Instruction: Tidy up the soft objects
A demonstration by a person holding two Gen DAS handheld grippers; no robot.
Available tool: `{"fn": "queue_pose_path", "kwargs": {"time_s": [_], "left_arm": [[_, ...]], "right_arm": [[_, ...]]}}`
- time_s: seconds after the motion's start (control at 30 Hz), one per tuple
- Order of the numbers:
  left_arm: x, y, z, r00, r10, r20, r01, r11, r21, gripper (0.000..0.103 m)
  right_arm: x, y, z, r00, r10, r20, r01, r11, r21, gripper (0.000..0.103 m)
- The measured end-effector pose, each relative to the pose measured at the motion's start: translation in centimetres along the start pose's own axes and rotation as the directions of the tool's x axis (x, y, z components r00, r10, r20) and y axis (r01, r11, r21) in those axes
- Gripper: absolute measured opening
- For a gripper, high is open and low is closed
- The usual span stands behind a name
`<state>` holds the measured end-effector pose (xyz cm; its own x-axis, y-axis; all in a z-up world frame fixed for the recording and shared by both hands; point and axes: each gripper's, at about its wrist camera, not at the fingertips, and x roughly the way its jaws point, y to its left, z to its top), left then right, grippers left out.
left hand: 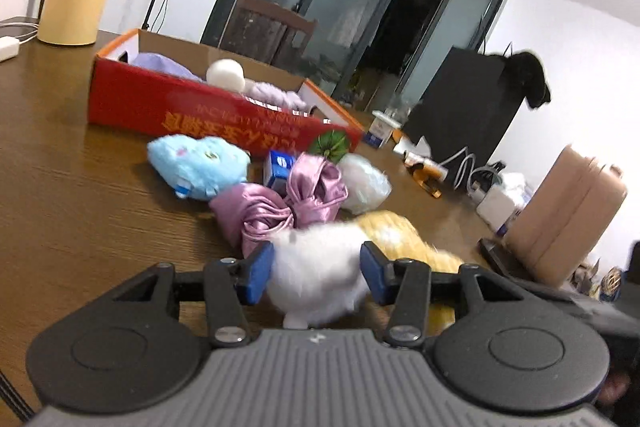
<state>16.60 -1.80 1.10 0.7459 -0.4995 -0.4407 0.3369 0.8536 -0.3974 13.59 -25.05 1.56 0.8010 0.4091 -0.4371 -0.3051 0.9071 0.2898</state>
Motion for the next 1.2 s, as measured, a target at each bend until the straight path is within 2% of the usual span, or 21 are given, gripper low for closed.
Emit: {"fn": "queue_pose_path", "kwargs": {"time_s": [0.07, 0.13, 0.23, 0.27, 0.33, 0.43, 0.5, 0.53, 0.6, 0.67, 0.77, 0.83, 0.87, 0.9, 0.97, 1.07, 1.2], "left_arm": [[-0.4, -0.4, 0.0, 0.999, 0.034, 0.026, -0.035, 0.999, 0.034, 0.049], [-2.2, 0.2, 0.7, 0.993, 0.058, 0.1, -0.063, 0.997, 0.051, 0.058], [-4.9, 1.3, 1.6, 0.977, 0.118, 0.179, -0.128, 0.991, 0.044, 0.063], [-5.6, 1.7, 1.9, 0.972, 0.138, 0.191, -0.149, 0.988, 0.041, 0.064], [-7.3, 2.6, 1.6, 0.963, 0.18, 0.202, -0.189, 0.982, 0.026, 0.07], [-9.2, 3.4, 0.5, 0.964, 0.198, 0.179, -0.205, 0.979, 0.021, 0.072], [-10.2, 3.6, -0.3, 0.976, 0.159, 0.146, -0.167, 0.985, 0.042, 0.076], [-10.3, 3.5, -0.8, 0.987, 0.107, 0.116, -0.114, 0.992, 0.062, 0.078], [-9.6, 2.8, -1.6, 0.997, 0.017, 0.071, -0.022, 0.997, 0.073, 0.078], [-8.6, 2.0, -2.3, 0.999, -0.041, 0.027, 0.039, 0.997, 0.073, 0.078], [-7.1, 1.2, -3.4, 0.997, -0.066, -0.036, 0.069, 0.995, 0.069, 0.07], [-6.7, 1.3, -4.3, 0.997, -0.043, -0.07, 0.049, 0.995, 0.083, 0.058], [-6.6, 1.5, -4.7, 0.996, -0.033, -0.084, 0.042, 0.994, 0.099, 0.058], [-6.5, 2.0, -5.0, 0.995, -0.033, -0.097, 0.043, 0.993, 0.107, 0.058], [-6.6, 3.2, -5.3, 0.992, -0.073, -0.103, 0.082, 0.993, 0.09, 0.056], [-6.7, 3.7, -5.1, 0.986, -0.118, -0.118, 0.129, 0.987, 0.093, 0.056], [-5.6, 2.2, -5.0, 0.97, -0.184, -0.156, 0.208, 0.966, 0.155, 0.056]], "right_arm": [[0.1, 0.3, -0.9, 0.999, -0.007, -0.036, 0.006, 1.0, -0.014, 0.045], [0.3, 1.8, -1.8, 0.997, 0.03, -0.069, -0.035, 0.996, -0.077, 0.046], [0.8, 4.3, -2.5, 0.975, 0.194, -0.11, -0.208, 0.969, -0.133, 0.047], [1.0, 5.2, -2.6, 0.96, 0.252, -0.121, -0.268, 0.953, -0.143, 0.047], [1.0, 6.6, -2.5, 0.944, 0.3, -0.135, -0.321, 0.93, -0.181, 0.045], [0.4, 6.7, -1.2, 0.95, 0.3, -0.085, -0.311, 0.931, -0.189, 0.045], [0.0, 5.2, -0.1, 0.962, 0.27, -0.033, -0.272, 0.952, -0.141, 0.045], [0.2, 4.5, 0.6, 0.969, 0.248, -0.019, -0.248, 0.961, -0.122, 0.046], [1.2, 3.3, 1.8, 0.977, 0.212, -0.008, -0.212, 0.973, -0.089, 0.048], [3.4, 2.6, 2.6, 0.968, 0.249, -0.029, -0.25, 0.967, -0.045, 0.048], [6.7, 1.9, 2.8, 0.946, 0.309, -0.099, -0.306, 0.951, 0.043, 0.048], [8.3, 2.2, 2.3, 0.935, 0.319, -0.152, -0.311, 0.947, 0.079, 0.047], [8.2, 2.6, 2.0, 0.936, 0.318, -0.15, -0.312, 0.948, 0.065, 0.046], [8.0, 3.3, 1.8, 0.933, 0.324, -0.155, -0.321, 0.946, 0.046, 0.039], [7.1, 4.1, 1.5, 0.931, 0.326, -0.161, -0.329, 0.944, 0.008, 0.035], [4.5, 4.7, 0.2, 0.952, 0.274, -0.137, -0.284, 0.957, -0.059, 0.032], [0.5, 3.4, -1.4, 0.975, 0.203, -0.091, -0.208, 0.977, -0.05, 0.031]]}}
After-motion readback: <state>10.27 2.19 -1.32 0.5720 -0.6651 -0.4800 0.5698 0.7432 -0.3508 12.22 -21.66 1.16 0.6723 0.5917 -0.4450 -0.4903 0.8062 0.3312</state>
